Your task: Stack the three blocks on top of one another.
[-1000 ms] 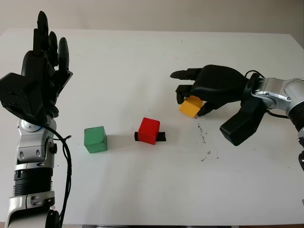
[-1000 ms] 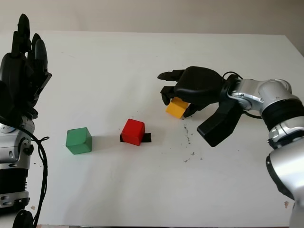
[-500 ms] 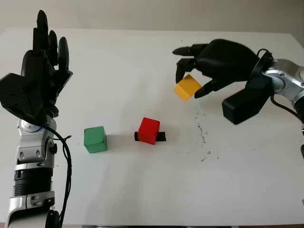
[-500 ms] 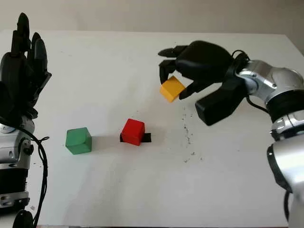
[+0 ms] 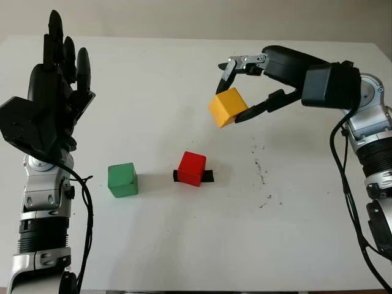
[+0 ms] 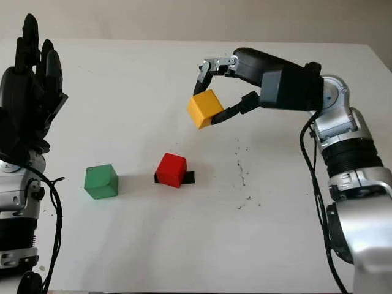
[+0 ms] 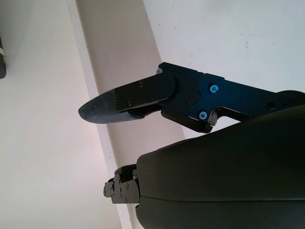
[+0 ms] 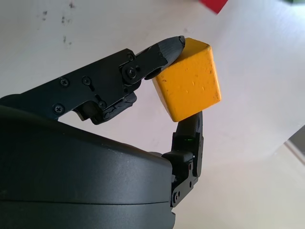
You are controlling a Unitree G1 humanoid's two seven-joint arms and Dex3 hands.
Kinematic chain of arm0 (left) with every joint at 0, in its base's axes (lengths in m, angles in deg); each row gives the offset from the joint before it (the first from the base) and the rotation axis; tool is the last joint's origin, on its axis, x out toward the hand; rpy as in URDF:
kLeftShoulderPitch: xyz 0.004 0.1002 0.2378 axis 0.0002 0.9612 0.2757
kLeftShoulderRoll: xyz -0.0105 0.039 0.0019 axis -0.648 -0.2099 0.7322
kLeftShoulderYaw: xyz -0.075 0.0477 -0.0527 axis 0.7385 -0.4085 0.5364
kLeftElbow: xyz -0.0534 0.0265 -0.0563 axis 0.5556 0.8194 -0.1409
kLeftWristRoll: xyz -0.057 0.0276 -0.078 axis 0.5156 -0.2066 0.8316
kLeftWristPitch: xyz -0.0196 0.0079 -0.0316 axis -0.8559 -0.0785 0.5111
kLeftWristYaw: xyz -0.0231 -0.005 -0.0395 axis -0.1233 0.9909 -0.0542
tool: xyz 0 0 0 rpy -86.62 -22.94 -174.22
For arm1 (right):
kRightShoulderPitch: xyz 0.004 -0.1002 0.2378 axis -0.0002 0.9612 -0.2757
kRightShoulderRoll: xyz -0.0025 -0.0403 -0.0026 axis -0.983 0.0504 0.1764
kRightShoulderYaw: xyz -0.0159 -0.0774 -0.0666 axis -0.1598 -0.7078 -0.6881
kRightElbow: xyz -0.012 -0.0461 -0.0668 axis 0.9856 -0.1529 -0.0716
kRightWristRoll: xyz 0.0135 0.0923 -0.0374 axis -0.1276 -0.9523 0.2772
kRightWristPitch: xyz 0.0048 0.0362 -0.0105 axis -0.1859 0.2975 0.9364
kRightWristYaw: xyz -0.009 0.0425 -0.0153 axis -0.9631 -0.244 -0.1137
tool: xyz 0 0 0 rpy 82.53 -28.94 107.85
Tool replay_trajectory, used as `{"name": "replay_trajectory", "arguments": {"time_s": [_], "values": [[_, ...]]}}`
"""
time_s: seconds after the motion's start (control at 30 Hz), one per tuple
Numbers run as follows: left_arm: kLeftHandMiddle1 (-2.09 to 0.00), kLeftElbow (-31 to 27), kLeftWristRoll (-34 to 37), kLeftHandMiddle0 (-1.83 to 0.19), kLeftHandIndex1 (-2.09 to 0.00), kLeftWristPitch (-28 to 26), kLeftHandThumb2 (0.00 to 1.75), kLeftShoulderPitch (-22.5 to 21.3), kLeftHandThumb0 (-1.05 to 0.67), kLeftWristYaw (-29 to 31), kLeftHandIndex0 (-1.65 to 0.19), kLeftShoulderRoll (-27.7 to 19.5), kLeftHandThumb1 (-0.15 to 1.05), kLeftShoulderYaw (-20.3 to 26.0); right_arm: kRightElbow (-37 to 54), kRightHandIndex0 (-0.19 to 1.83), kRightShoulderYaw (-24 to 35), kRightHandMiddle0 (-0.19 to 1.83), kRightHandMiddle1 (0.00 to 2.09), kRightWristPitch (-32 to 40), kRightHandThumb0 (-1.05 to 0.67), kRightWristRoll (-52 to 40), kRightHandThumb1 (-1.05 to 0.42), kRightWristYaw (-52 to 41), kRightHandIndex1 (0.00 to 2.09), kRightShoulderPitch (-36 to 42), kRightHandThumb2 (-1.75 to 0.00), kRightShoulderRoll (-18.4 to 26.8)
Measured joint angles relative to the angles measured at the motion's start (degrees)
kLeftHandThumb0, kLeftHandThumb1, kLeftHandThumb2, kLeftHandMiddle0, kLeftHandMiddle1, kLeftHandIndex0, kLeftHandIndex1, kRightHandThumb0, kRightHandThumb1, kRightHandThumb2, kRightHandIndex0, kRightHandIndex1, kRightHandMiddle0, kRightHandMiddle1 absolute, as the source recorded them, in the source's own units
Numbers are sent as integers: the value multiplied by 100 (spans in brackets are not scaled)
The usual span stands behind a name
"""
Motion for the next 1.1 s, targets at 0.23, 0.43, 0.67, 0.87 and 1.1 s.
{"name": "replay_trajectory", "arguments": {"time_s": [0.23, 0.43, 0.67, 0.87, 1.1], "values": [[-6, 9, 1, 6, -6, 21, 65, 1, -58, -45, 11, 57, 105, -8, 7, 21, -111, 41, 143, 20, -49, 31, -92, -662, 5, -189, -5, -320], [-5, 8, 21, 7, -5, 19, 64, 1, -59, -61, 12, 104, 105, -10, 18, 20, -179, 45, 141, 7, -48, 143, -92, -1025, 5, -606, -5, -482], [-6, 6, -57, 6, -6, -8, 63, 1, -63, -214, 11, 186, 105, -48, -180, 19, -289, 45, 145, -215, -49, 226, -93, -1173, 5, -797, -6, -783], [-6, -1, -74, 6, -6, -28, 63, 2, -62, -225, 11, 186, 105, -48, -510, 18, -329, 45, 147, -457, -50, 241, -93, -1263, 5, -827, -5, -981], [-5, -8, -68, 7, -5, -86, 63, 4, -62, -224, 12, 186, 105, -47, -706, 17, -353, 42, 148, -532, -45, 369, -94, -1342, 4, -861, -6, -1068]]}}
